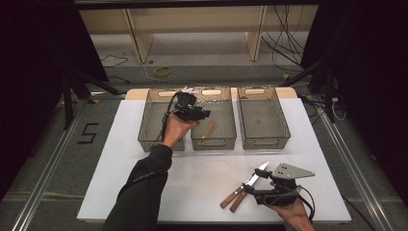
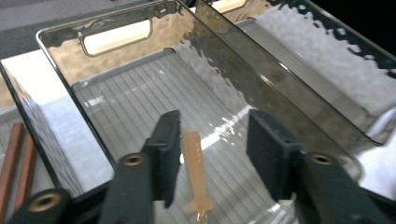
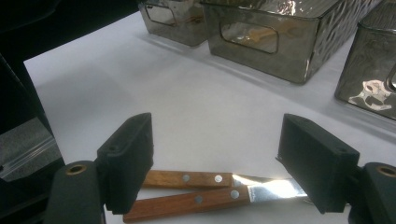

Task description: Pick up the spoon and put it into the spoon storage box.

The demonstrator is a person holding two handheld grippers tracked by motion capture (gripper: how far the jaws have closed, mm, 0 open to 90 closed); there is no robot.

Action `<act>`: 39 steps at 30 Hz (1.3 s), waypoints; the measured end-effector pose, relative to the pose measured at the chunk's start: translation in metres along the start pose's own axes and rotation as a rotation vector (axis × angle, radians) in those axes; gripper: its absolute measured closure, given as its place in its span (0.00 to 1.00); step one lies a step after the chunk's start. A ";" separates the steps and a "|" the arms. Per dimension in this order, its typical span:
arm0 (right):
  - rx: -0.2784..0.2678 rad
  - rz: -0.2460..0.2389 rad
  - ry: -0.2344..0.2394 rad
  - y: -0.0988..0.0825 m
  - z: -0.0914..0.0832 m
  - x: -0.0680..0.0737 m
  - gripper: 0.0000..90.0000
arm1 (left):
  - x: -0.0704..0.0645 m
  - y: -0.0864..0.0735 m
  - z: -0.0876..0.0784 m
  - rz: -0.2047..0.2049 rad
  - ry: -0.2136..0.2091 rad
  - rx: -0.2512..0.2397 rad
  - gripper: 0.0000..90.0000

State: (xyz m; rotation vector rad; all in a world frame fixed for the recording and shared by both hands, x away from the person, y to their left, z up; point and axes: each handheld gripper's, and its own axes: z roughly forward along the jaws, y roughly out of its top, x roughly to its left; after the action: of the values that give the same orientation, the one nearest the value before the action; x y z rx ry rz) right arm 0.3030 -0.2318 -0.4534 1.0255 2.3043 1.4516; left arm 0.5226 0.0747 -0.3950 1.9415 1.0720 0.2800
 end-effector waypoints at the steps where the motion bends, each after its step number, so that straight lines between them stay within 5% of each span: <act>1: 0.000 -0.002 0.001 0.000 0.000 0.000 0.30 | 0.000 -0.001 -0.004 0.008 -0.006 0.007 0.56; 7: 0.021 -0.015 0.003 0.001 0.003 0.003 0.31 | 0.002 -0.013 -0.028 -0.015 -0.055 -0.040 0.40; 13: 0.038 -0.022 0.008 0.002 0.006 0.007 0.31 | -0.002 -0.033 -0.051 0.037 -0.079 -0.074 0.34; 20: 0.060 -0.019 0.009 0.004 0.010 0.010 0.32 | -0.003 -0.059 -0.073 0.045 -0.109 -0.109 0.30; 39: 0.163 -0.023 0.021 0.011 0.034 0.018 0.47 | -0.012 -0.105 -0.101 0.100 -0.132 -0.122 0.23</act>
State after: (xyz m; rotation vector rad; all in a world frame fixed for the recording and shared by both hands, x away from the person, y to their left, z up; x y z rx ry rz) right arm 0.3127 -0.1931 -0.4577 1.0260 2.4755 1.2890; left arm 0.3994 0.1505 -0.4152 1.8795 0.8541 0.2617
